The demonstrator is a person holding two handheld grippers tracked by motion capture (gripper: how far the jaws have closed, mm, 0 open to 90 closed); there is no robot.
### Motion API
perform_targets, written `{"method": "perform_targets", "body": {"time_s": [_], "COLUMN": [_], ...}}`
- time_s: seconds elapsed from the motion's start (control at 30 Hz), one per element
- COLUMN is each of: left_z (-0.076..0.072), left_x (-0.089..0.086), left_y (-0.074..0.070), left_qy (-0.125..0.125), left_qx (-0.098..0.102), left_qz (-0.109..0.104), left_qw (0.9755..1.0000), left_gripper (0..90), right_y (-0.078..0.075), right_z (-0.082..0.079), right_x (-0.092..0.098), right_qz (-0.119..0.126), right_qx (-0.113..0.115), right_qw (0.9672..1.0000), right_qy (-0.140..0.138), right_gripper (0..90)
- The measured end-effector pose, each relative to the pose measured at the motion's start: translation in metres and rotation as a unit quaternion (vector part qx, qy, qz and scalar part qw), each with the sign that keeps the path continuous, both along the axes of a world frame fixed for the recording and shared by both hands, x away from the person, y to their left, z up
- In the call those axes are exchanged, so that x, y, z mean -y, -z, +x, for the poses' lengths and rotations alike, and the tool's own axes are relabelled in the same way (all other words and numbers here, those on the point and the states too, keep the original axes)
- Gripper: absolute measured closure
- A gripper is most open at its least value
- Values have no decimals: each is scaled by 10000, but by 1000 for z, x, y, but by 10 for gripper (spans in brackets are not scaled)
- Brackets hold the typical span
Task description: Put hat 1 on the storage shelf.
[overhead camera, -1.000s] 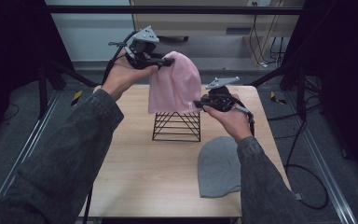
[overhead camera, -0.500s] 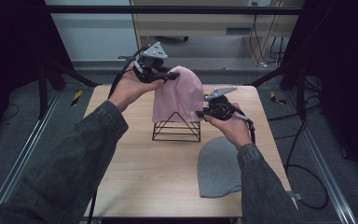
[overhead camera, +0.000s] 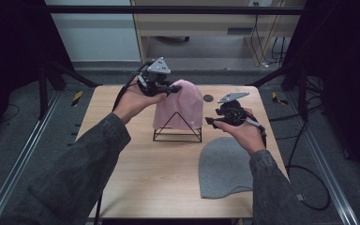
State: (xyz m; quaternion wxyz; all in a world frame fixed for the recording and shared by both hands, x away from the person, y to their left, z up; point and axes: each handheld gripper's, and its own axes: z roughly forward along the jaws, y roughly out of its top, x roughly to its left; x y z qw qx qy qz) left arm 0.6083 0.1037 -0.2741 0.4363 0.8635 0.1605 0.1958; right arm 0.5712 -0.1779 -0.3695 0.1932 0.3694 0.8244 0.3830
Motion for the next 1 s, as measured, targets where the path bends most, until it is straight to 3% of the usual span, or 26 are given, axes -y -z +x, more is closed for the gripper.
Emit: {"method": "perform_targets", "body": {"time_s": [0.2, 0.53, 0.63, 0.8, 1.0], "left_z": [0, -7, -9, -19, -35], "left_x": [-2, -5, -6, -9, -15], "left_y": [14, 29, 31, 30, 27], "left_qy": [-81, -121, -197, -263, -396], "left_qx": [-108, -213, -240, -173, -24], "left_qz": [176, 209, 189, -67, -98], "left_qw": [9998, 9995, 9993, 9995, 9992], "left_gripper": [783, 759, 689, 575, 467], "right_y": [1, 11, 15, 24, 33], "right_z": [-6, -17, -20, -24, -28], "right_x": [13, 30, 36, 46, 53], "right_qz": [-30, -129, -183, -238, -279], "right_qx": [3, -132, -177, -290, -465], "right_qw": [9998, 9990, 9985, 9973, 9956], "right_qy": [191, 418, 490, 631, 764], "right_gripper": [399, 396, 395, 406, 409]}}
